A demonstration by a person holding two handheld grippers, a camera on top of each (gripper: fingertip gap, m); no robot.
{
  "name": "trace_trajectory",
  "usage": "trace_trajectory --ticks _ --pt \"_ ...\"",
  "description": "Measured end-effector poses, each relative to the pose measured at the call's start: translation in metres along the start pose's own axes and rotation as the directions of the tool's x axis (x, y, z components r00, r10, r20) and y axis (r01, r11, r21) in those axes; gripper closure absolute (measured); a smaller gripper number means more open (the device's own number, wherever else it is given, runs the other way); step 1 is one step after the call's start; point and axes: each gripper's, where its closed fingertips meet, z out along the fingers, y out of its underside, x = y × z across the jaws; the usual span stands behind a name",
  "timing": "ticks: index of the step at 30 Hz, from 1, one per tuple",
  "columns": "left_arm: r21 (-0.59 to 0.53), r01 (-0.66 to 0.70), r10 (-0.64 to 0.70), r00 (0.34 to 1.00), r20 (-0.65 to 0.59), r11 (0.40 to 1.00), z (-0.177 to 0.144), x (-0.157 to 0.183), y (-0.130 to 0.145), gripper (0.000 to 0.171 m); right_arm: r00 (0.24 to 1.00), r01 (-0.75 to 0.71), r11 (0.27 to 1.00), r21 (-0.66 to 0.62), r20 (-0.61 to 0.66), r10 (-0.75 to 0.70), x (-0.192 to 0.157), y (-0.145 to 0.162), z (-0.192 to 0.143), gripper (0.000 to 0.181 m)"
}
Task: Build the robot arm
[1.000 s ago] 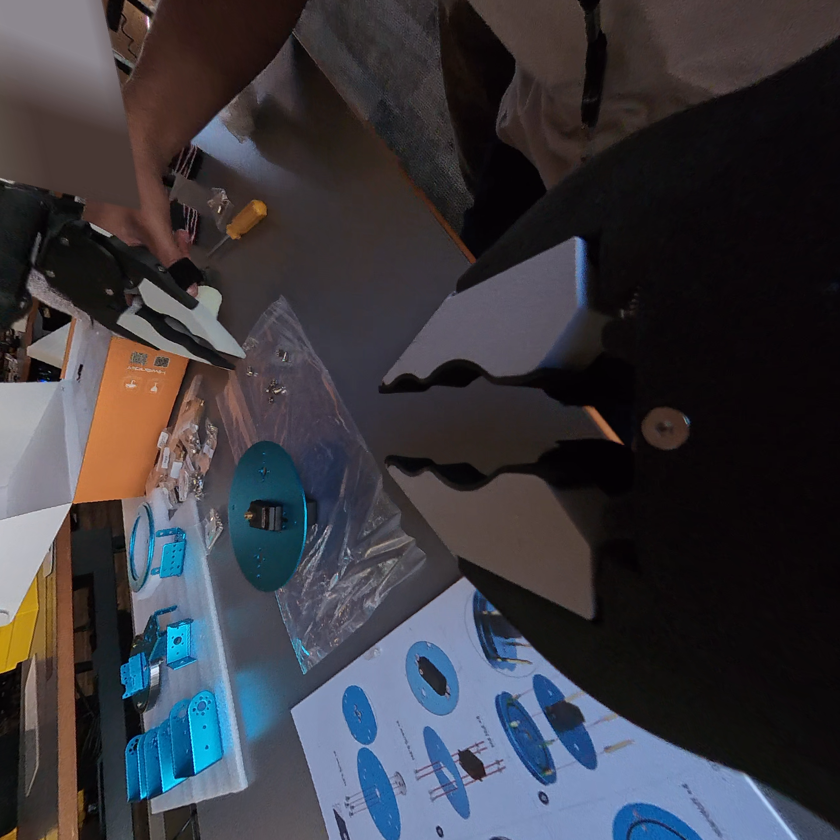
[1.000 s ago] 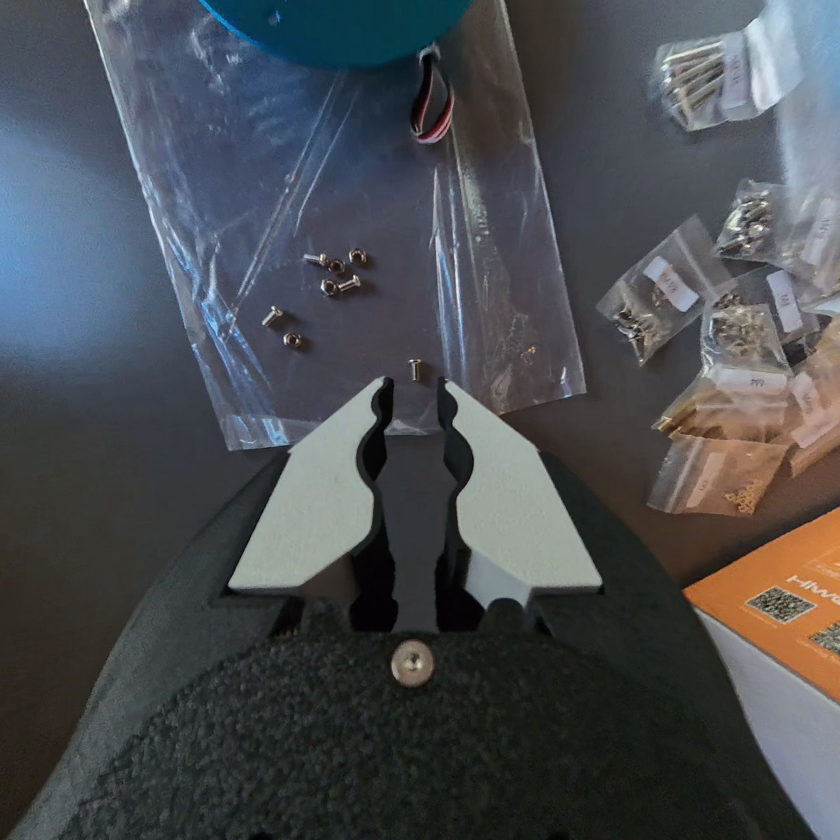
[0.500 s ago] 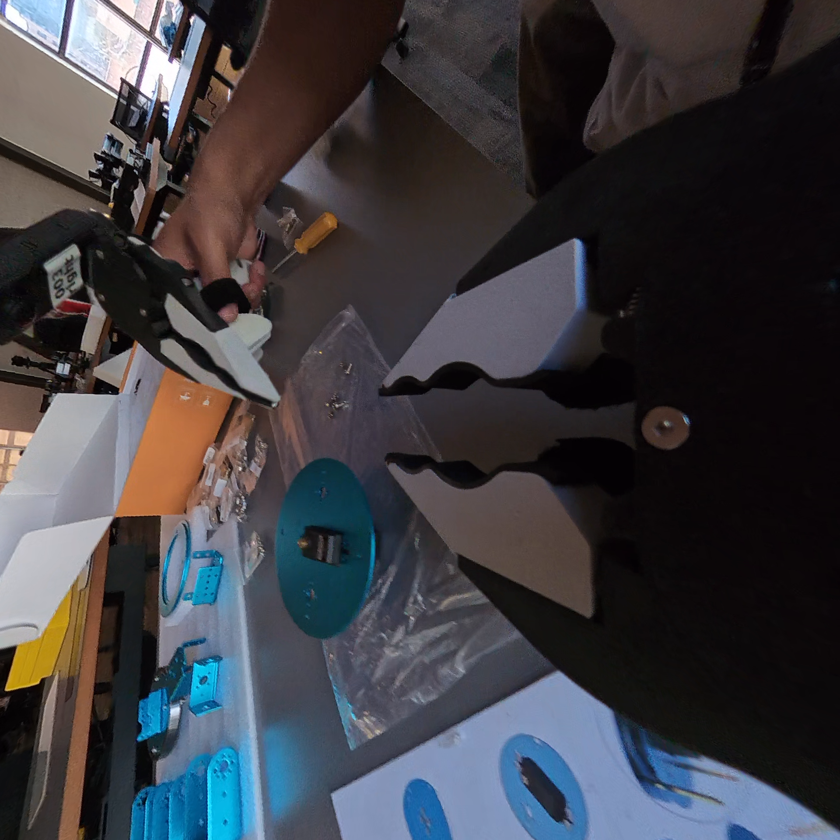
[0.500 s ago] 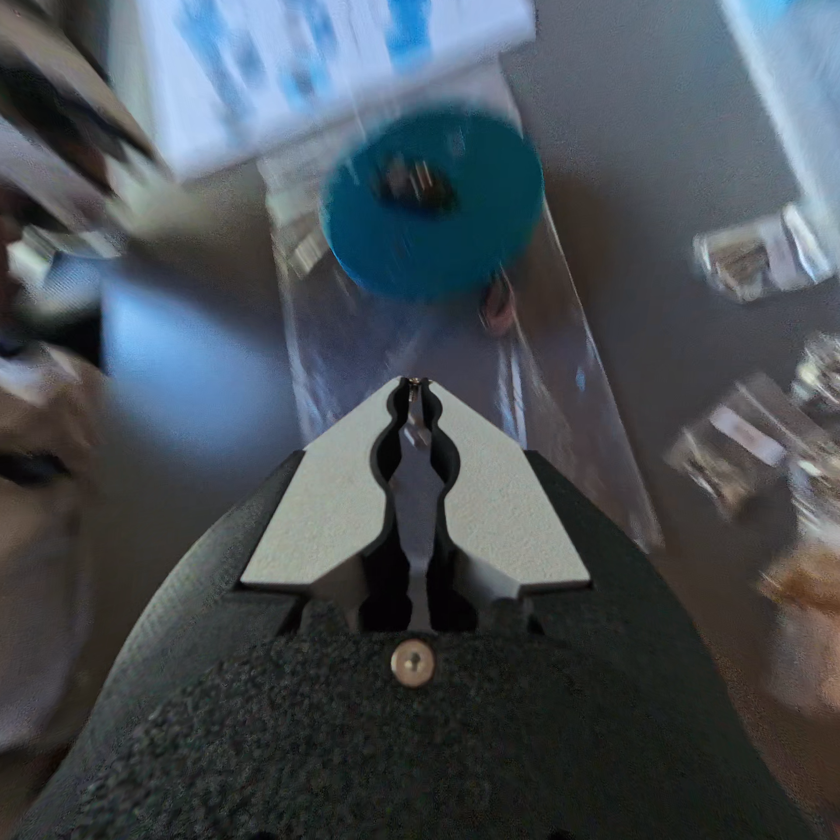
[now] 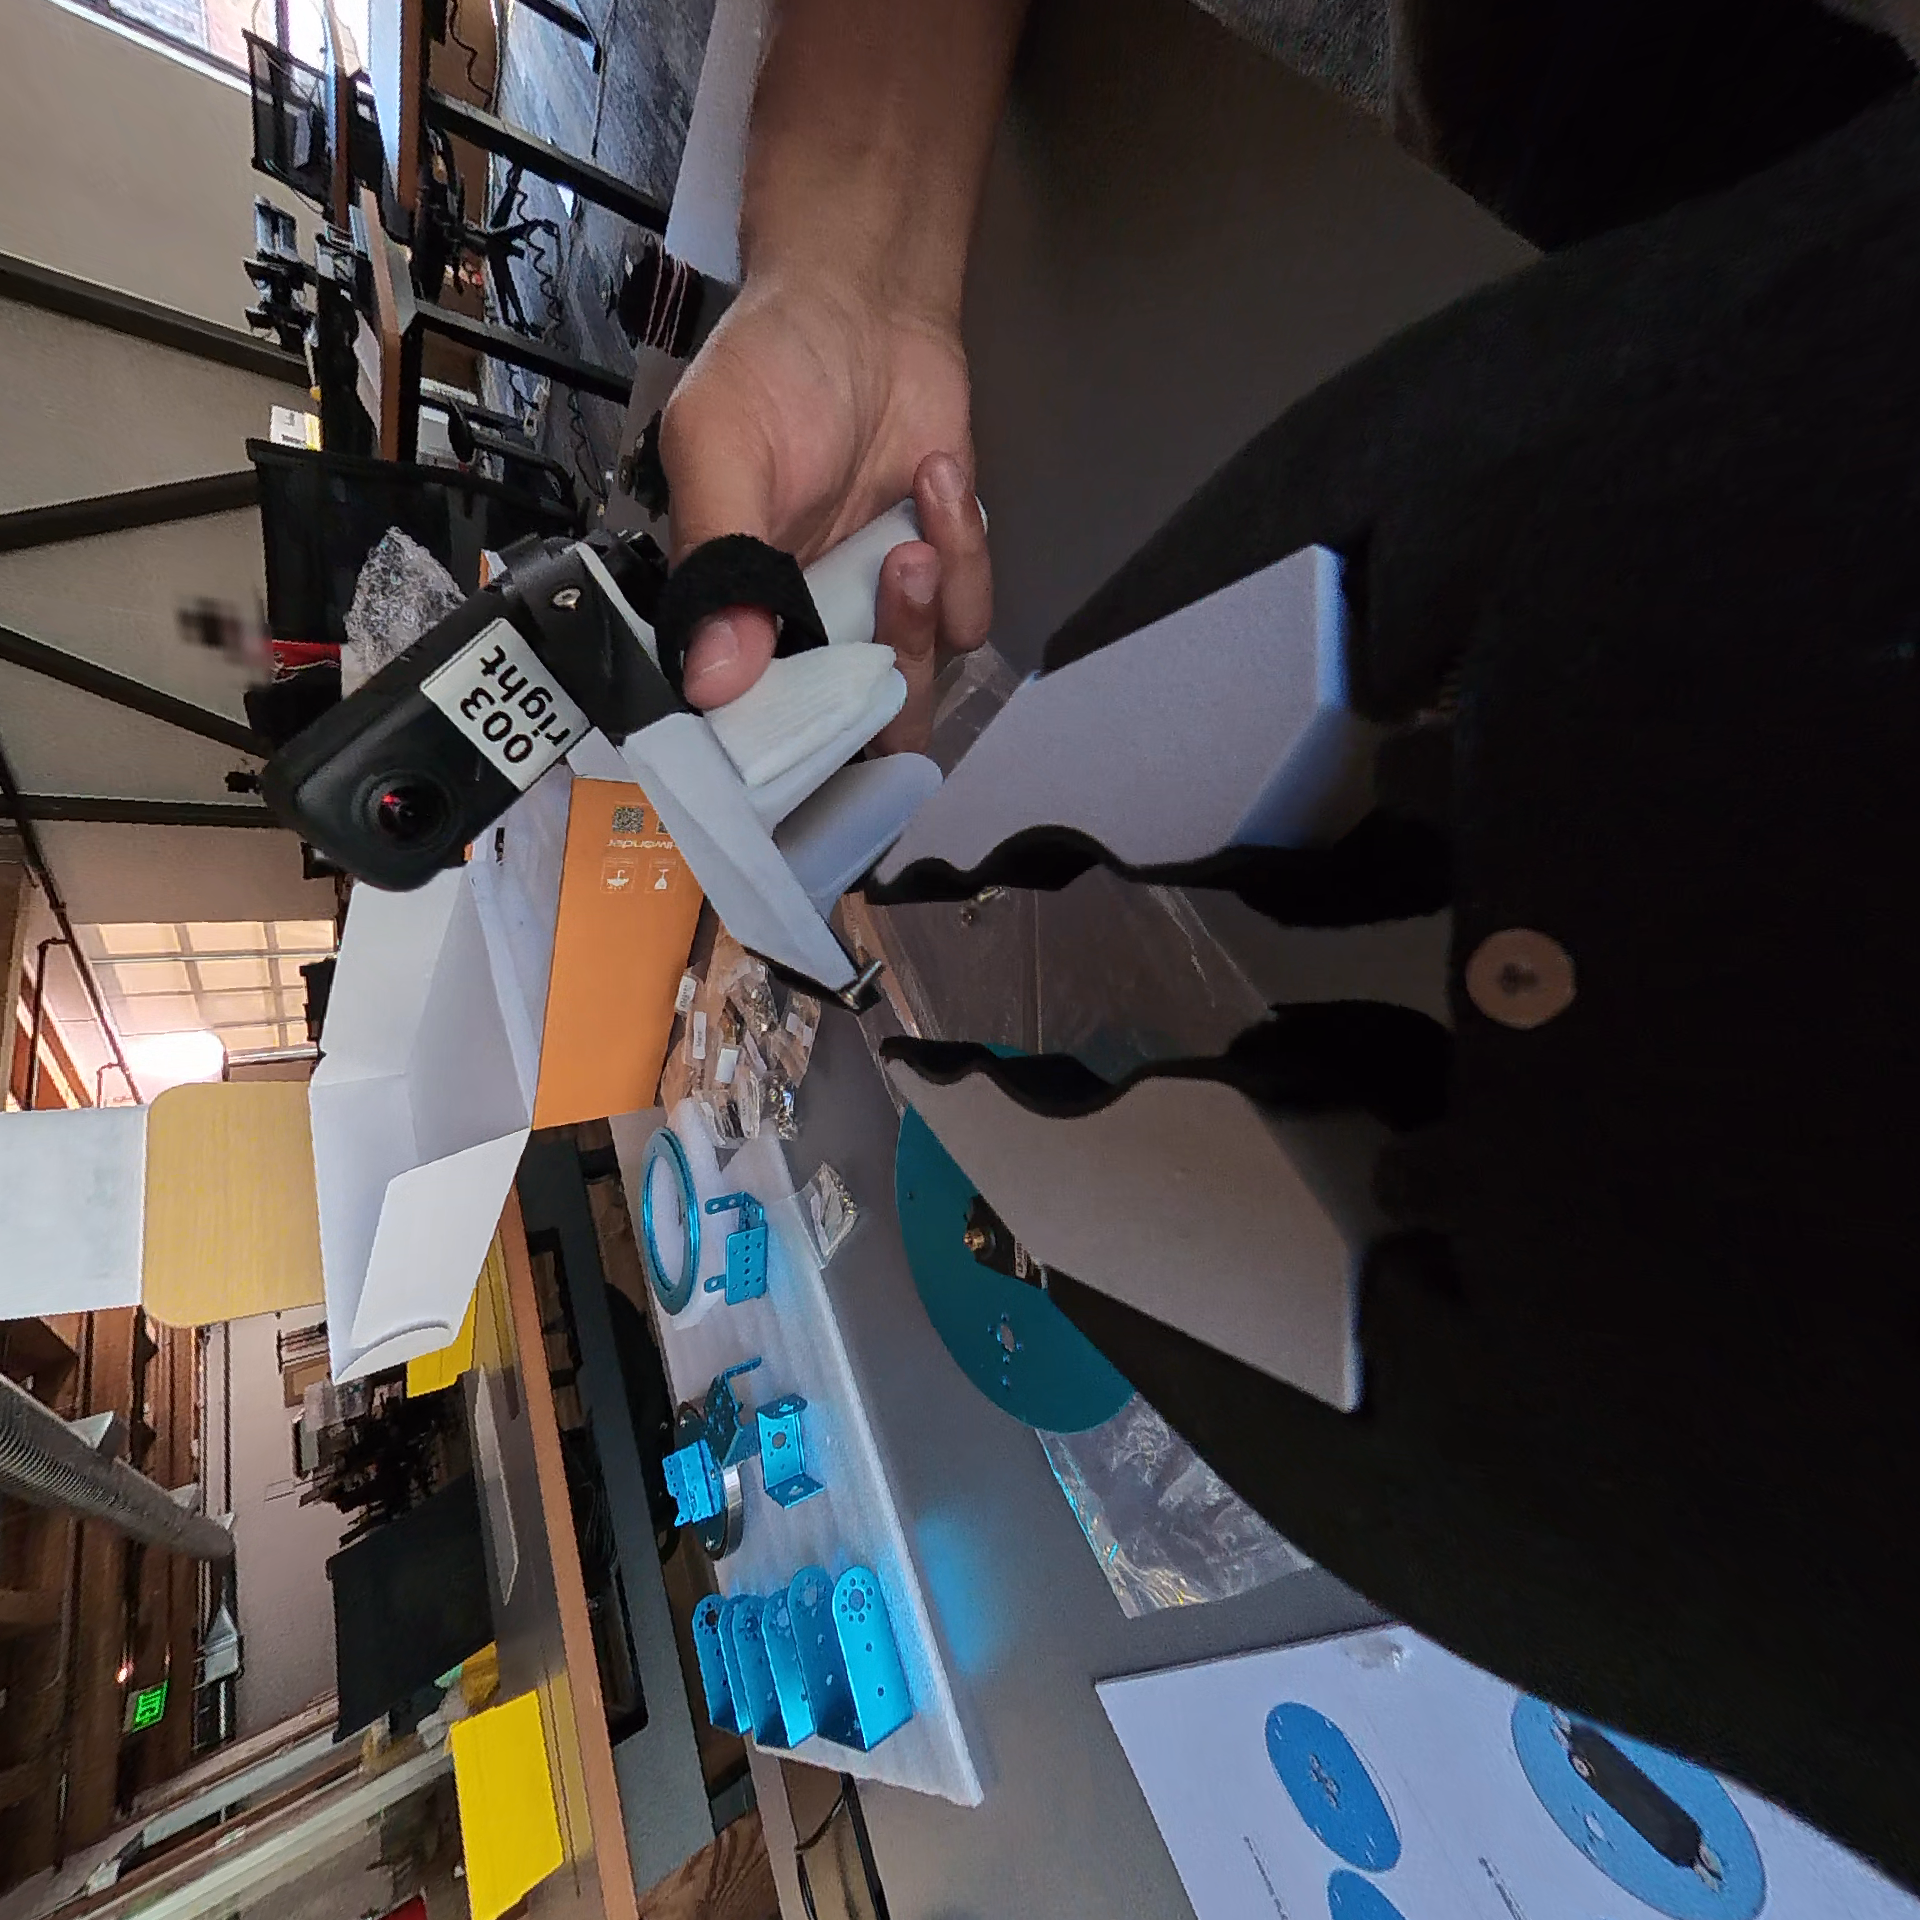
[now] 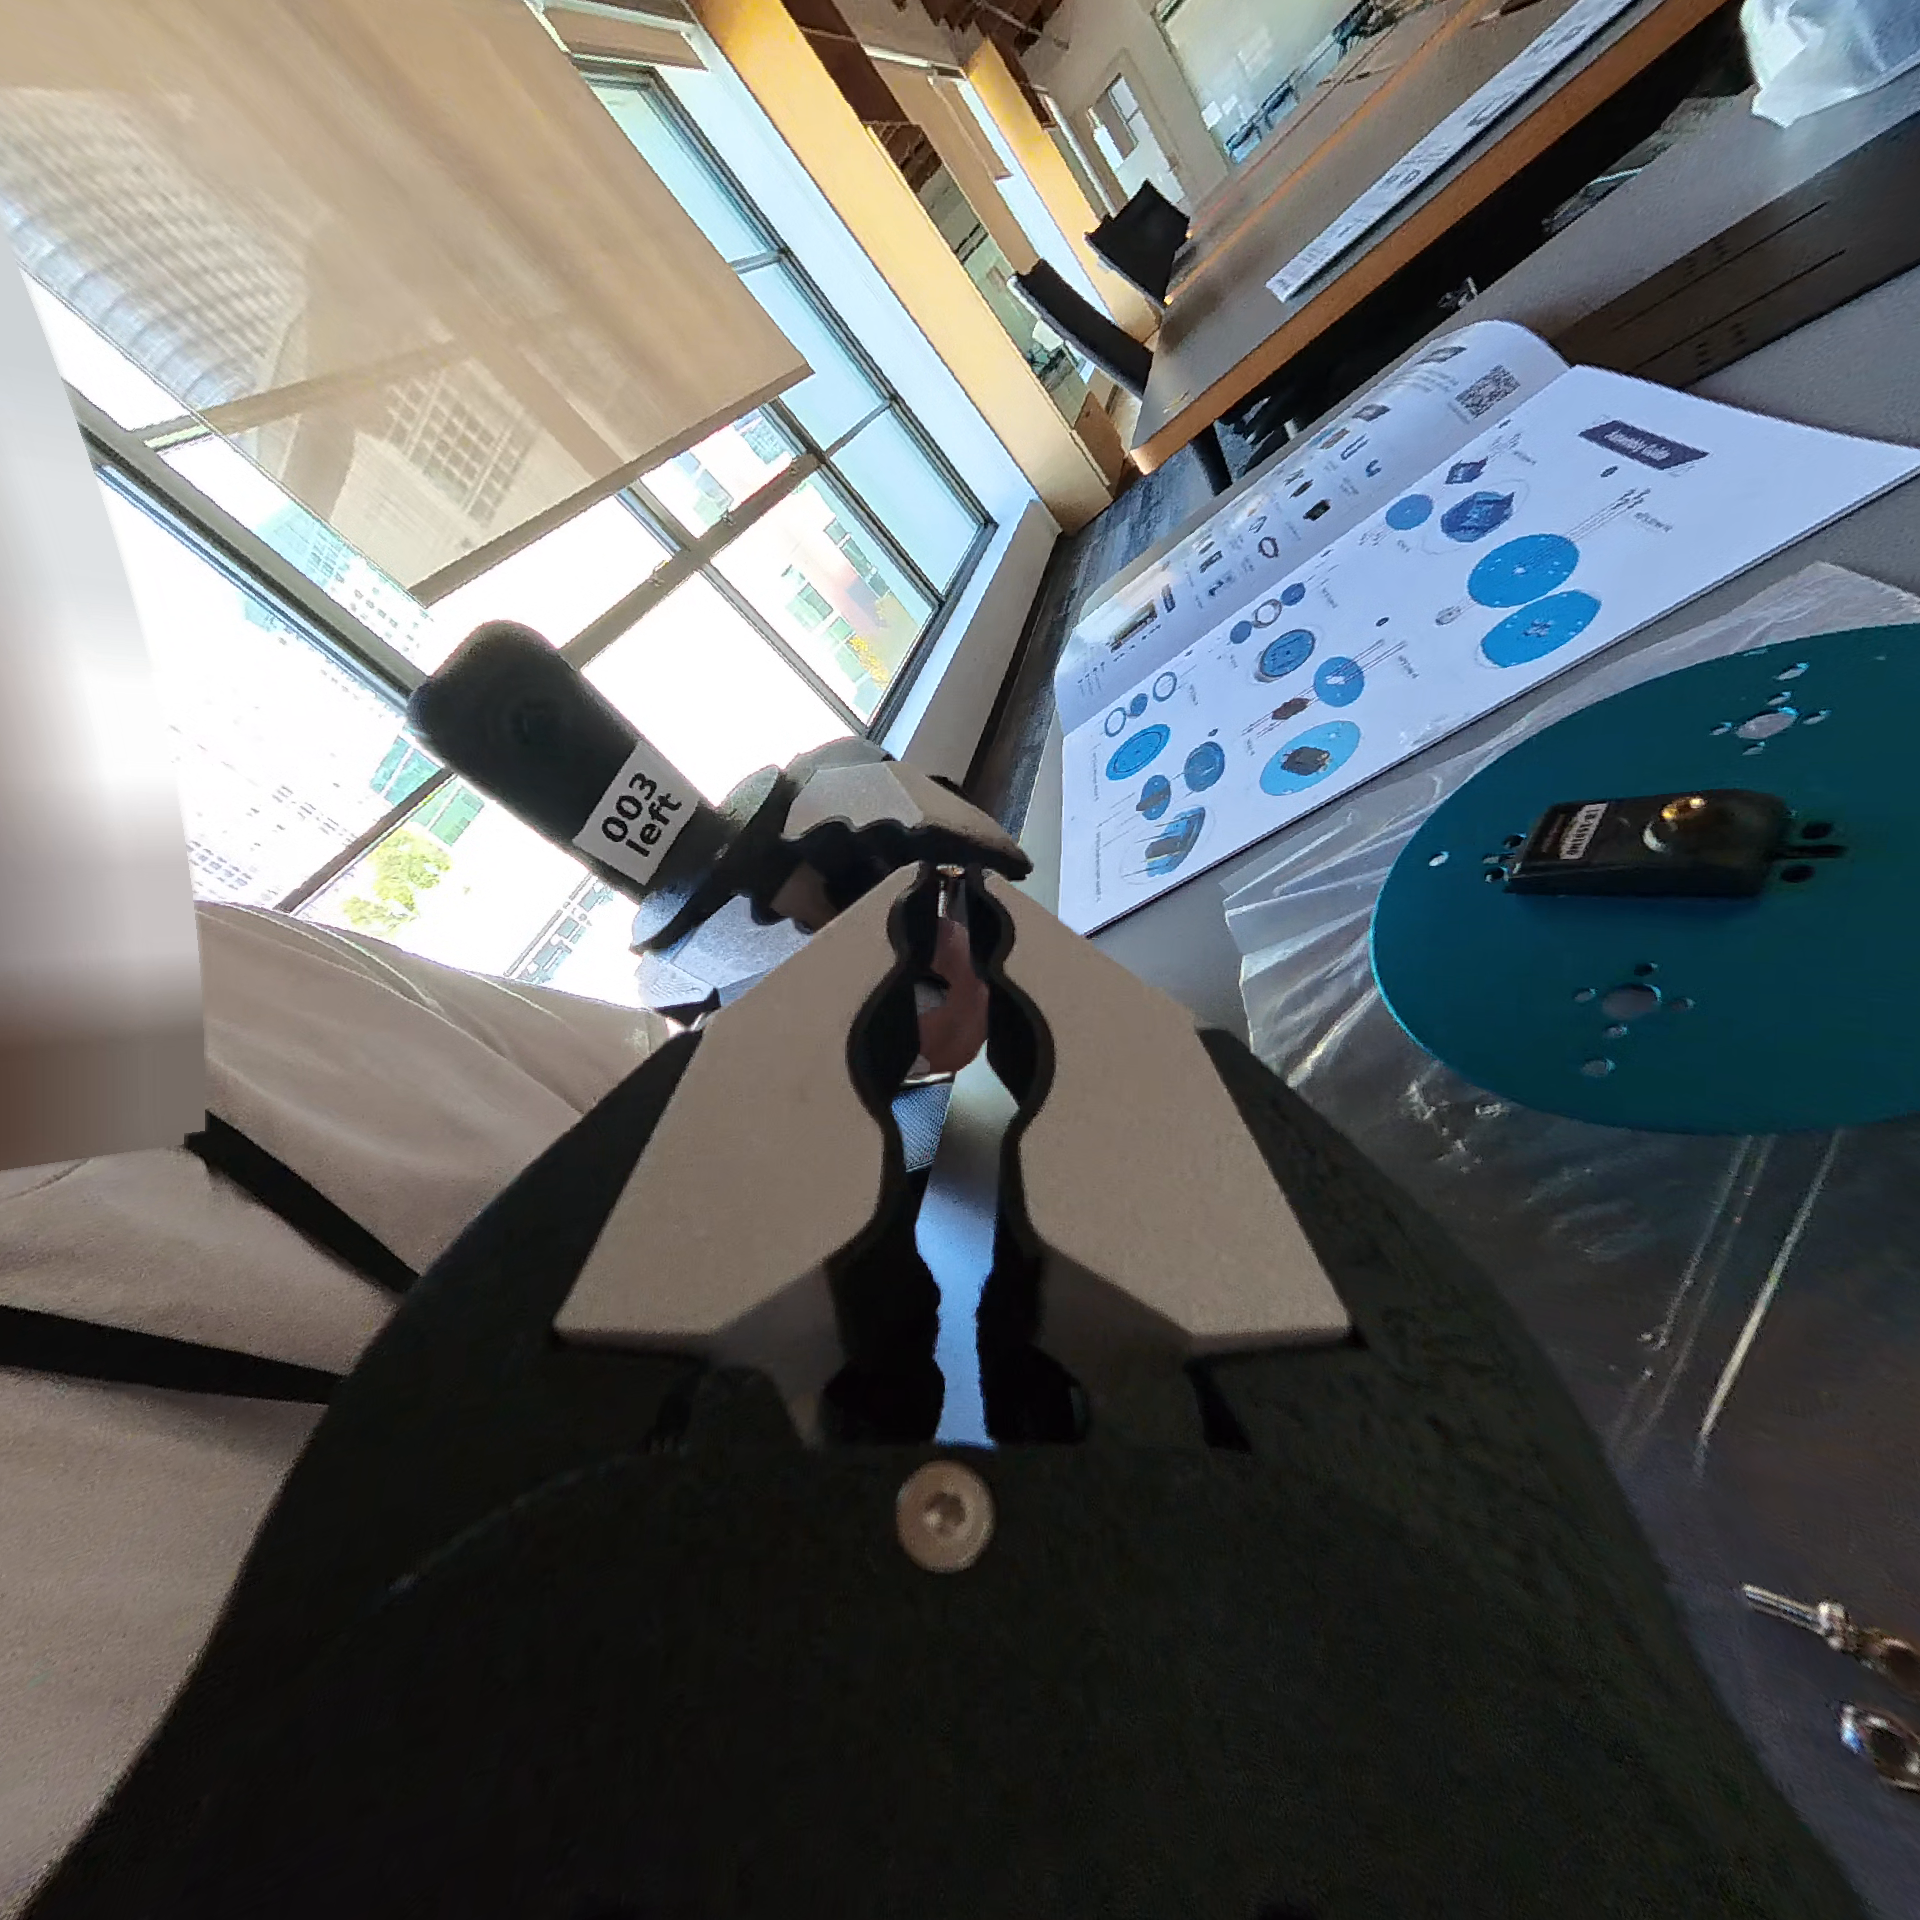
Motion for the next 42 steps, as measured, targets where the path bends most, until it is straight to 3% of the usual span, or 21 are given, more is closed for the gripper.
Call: trace_trajectory --ticks 6,10,17,25,29,32,36,39,42 --pt "0.004 -0.038 0.038 0.999 0.028 0.999 -0.002 -0.004 -0.001 0.163 0.996 0.077 0.997 0.002 -0.05 -0.077 0.0 0.001 0.001 0.178" --pt "-0.017 -0.172 0.173 0.983 0.061 0.985 0.002 -0.003 0.001 0.169 0.99 0.114 0.994 -0.004 -0.079 -0.113 0.003 0.002 -0.001 0.177" --pt "-0.09 -0.467 0.472 0.881 0.033 0.879 0.004 0.0 0.01 0.17 0.987 0.124 0.989 -0.084 -0.093 -0.131 0.004 0.009 -0.004 0.172" --pt "-0.142 -0.6 0.605 0.796 -0.01 0.787 0.005 0.001 0.019 0.17 0.978 0.126 0.98 -0.157 -0.144 -0.149 0.011 0.017 -0.006 0.177" --pt "-0.175 -0.476 0.481 0.876 -0.014 0.862 0.006 -0.003 0.03 0.169 0.957 0.168 0.961 -0.222 -0.197 -0.213 0.022 0.022 -0.005 0.177" --pt "-0.205 -0.346 0.349 0.937 -0.023 0.916 -0.001 -0.018 0.045 0.158 0.915 0.239 0.934 -0.267 -0.259 -0.308 0.034 0.003 -0.01 0.177" --pt "-0.247 -0.124 0.121 0.992 -0.028 0.961 -0.009 -0.043 0.059 0.153 0.778 0.37 0.809 -0.457 -0.323 -0.539 0.079 -0.033 -0.018 0.177" --pt "-0.255 -0.033 0.033 0.999 -0.004 0.967 -0.011 -0.062 0.061 0.152 0.774 0.398 0.709 -0.582 -0.201 -0.6 0.113 -0.034 -0.016 0.176" --pt "-0.266 -0.003 -0.002 1.0 -0.017 0.964 -0.008 -0.076 0.062 0.151 0.808 0.377 0.687 -0.622 -0.142 -0.572 0.136 -0.032 -0.017 0.176"
